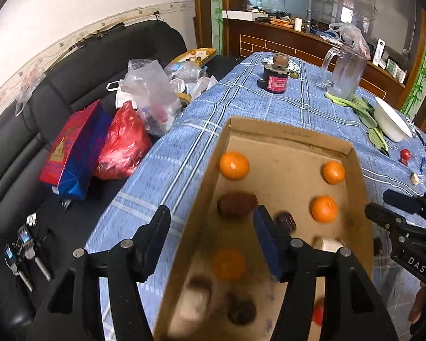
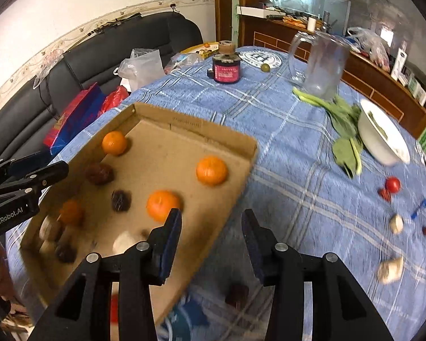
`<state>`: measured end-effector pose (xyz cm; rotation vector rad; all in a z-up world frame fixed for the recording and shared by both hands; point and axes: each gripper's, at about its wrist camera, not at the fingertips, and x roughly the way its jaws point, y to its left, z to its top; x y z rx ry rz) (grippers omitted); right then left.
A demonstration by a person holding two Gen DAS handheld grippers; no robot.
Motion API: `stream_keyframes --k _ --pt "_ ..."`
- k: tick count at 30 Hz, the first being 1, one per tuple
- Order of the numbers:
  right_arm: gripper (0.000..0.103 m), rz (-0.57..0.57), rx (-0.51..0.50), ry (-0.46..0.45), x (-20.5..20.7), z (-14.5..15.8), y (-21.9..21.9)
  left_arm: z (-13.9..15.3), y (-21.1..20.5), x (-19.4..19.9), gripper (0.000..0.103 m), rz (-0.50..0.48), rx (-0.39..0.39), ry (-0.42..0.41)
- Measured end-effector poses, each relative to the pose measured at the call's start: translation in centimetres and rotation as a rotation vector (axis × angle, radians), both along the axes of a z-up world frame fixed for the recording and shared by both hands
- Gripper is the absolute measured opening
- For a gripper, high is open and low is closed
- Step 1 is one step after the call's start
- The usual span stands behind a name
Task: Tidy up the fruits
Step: 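Withdraw both tools from the tray toward the yam chunks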
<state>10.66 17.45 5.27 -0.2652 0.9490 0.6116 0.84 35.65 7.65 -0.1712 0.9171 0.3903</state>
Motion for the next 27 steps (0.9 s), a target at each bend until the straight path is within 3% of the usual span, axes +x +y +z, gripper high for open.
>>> stream_keyframes --k 5,9,13,17,20,27 --pt "0.049 -0.022 0.027 0.018 -3.0 0.4 -3.5 0.7 -1.4 -2.1 0.064 0.039 -0.008 -0.016" --pt "0.059 -0.064 0.053 0.023 -5.0 0.7 -7.7 1.5 -3.4 -3.2 0.065 0.049 0.021 -0.031" --pt "0.059 -0.122 0.053 0.012 -6.4 0.7 -12.2 1.9 -5.4 -3.4 0.066 0.034 0.019 -0.035" --pt "0.059 -0.189 0.065 0.024 -7.1 0.4 -16.7 2.0 -8.7 -2.8 0.068 -0.009 0.026 -0.030" --pt "0.058 -0.239 0.072 0.037 -7.5 -0.1 -20.1 2.1 -11.6 -2.3 0.075 -0.050 0.026 -0.023" --pt "0.058 -0.348 0.082 0.053 -6.3 -0.7 -26.6 1.2 -19.2 -1.2 0.075 -0.197 0.045 0.022"
